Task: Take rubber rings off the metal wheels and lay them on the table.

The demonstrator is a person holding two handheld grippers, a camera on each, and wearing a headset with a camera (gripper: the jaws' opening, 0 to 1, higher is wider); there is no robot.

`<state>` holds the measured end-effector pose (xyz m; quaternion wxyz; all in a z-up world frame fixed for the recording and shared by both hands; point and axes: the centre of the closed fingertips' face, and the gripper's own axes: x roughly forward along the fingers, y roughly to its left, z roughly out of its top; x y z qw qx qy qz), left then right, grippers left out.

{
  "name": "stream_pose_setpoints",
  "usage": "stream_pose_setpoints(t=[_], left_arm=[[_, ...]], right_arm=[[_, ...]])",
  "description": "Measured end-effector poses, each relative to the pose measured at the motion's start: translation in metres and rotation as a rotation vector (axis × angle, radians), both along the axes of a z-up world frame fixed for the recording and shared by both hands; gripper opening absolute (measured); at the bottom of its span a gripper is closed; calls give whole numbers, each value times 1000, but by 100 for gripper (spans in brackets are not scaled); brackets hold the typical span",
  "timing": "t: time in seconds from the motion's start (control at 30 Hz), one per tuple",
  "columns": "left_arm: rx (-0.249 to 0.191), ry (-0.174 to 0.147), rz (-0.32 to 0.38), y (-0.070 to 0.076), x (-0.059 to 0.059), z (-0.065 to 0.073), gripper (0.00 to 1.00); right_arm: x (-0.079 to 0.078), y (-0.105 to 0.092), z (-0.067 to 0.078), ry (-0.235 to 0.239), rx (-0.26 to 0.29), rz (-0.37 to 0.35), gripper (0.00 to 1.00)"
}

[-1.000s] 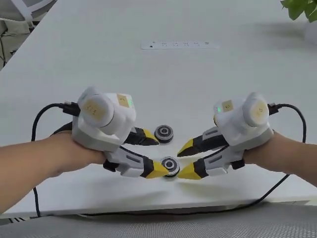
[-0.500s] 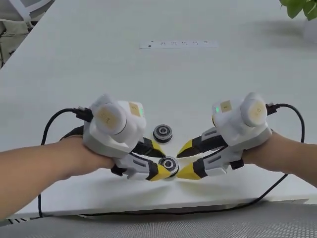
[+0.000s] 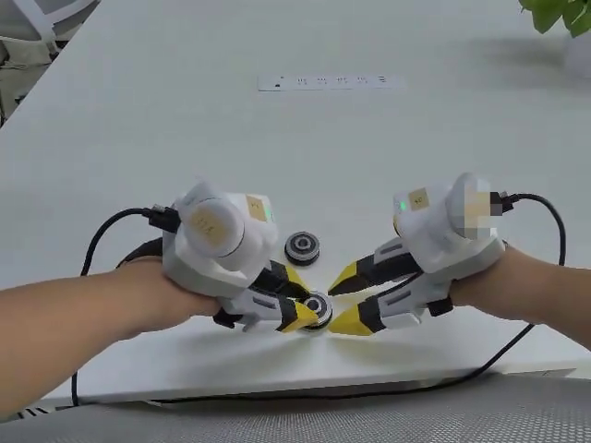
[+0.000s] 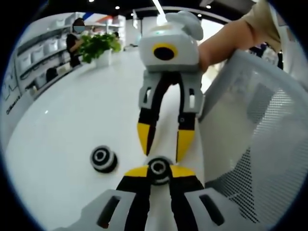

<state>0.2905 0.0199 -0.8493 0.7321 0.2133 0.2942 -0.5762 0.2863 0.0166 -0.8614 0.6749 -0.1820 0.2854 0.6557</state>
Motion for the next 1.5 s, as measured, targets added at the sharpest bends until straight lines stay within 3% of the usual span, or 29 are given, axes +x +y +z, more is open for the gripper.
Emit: stream_pose_setpoints(t=[0.1,0.3,0.77,1.5], left_arm=[[10,-28,-9,0,0,0,14],[17,-54,-7,0,-1,-1,14],[4,-58,12,0,0,-1,13],[1,-70,13,0,0,-1,13]], right_arm=[[-1,1,0,6,3,-5,28],[-2,4,-1,8,1,-2,28],[1,6,-2,41,24,-41,27],[-1,0,-4,23,1,-36,18]])
